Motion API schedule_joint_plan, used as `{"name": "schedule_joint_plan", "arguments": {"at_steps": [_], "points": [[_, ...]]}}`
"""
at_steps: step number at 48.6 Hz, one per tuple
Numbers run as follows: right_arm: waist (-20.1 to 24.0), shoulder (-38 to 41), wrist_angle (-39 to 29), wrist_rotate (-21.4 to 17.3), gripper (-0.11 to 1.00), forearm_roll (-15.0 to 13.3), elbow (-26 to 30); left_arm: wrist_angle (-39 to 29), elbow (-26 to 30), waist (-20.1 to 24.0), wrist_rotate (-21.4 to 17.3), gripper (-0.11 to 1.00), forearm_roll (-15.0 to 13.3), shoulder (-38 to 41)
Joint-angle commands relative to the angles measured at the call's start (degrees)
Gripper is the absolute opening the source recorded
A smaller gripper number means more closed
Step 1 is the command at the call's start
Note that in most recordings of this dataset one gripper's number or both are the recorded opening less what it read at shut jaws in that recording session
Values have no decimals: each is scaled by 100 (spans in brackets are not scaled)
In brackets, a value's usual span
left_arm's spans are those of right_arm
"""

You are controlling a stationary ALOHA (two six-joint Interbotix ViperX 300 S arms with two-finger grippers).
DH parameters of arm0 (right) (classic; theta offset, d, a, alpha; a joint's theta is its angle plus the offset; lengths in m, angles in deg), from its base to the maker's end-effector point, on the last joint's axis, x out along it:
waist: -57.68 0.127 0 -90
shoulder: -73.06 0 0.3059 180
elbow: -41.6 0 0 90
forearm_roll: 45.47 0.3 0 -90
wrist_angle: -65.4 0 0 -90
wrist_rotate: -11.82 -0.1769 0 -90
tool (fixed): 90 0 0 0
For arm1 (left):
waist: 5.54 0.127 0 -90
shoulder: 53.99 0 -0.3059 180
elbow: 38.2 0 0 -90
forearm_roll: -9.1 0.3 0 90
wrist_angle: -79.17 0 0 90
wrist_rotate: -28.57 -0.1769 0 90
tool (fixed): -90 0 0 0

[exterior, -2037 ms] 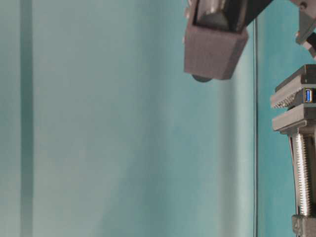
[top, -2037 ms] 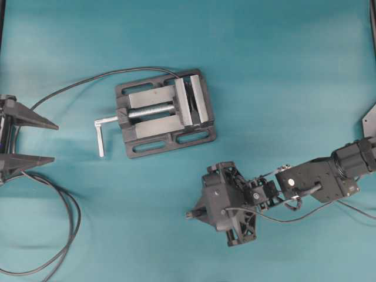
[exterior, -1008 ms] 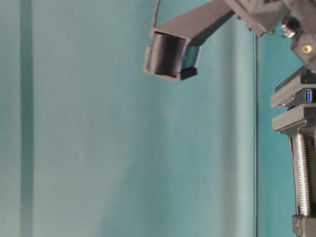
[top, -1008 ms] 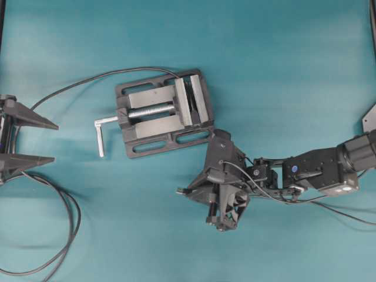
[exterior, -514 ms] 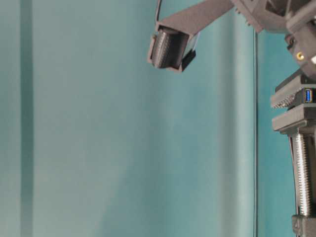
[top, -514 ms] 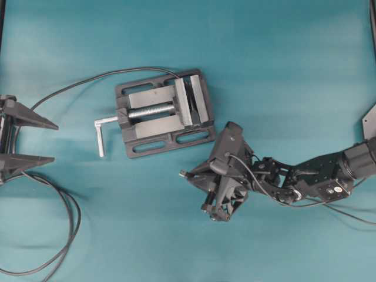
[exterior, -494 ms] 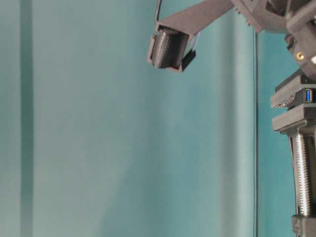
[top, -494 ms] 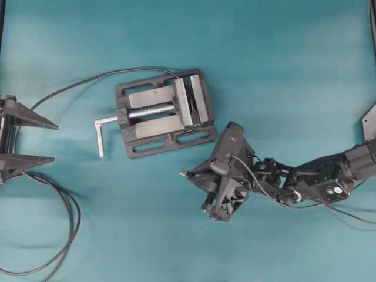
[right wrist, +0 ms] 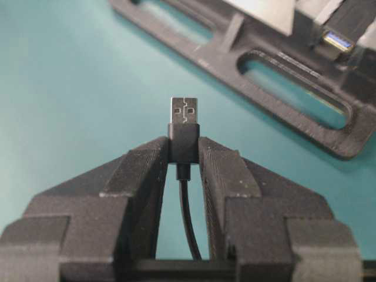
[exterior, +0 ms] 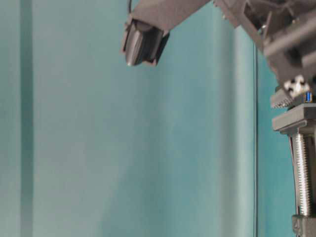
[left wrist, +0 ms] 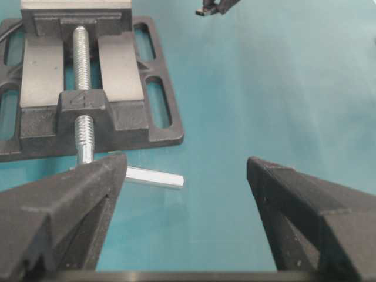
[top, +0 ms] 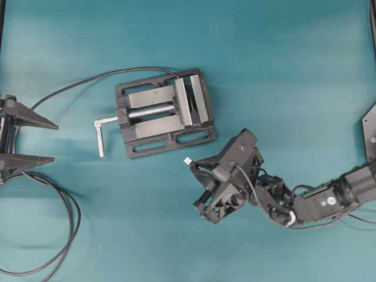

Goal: Insert the USB cable into the fixed female connector.
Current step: 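Carry the USB plug with the right gripper toward the vise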

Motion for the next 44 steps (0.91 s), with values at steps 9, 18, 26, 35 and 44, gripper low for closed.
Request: {"name": "schedule_joint_plan", "arguments": {"at_steps": [9,18,26,35,44], "points": [[141,325,1081,457,22,1037,800,53,70,9,9,98,9,79],[185,448,1591,466,22,1485,1011,53,70,9,9,98,9,79],[185,563,1907,475,22,1890,1169,53,70,9,9,98,9,79],[185,861,2241,475,22,2162,1485,53,70,18,9,98,18,79],[185,1002,2558,483,22,2250,1635,53,62,9,9,98,9,79]]}}
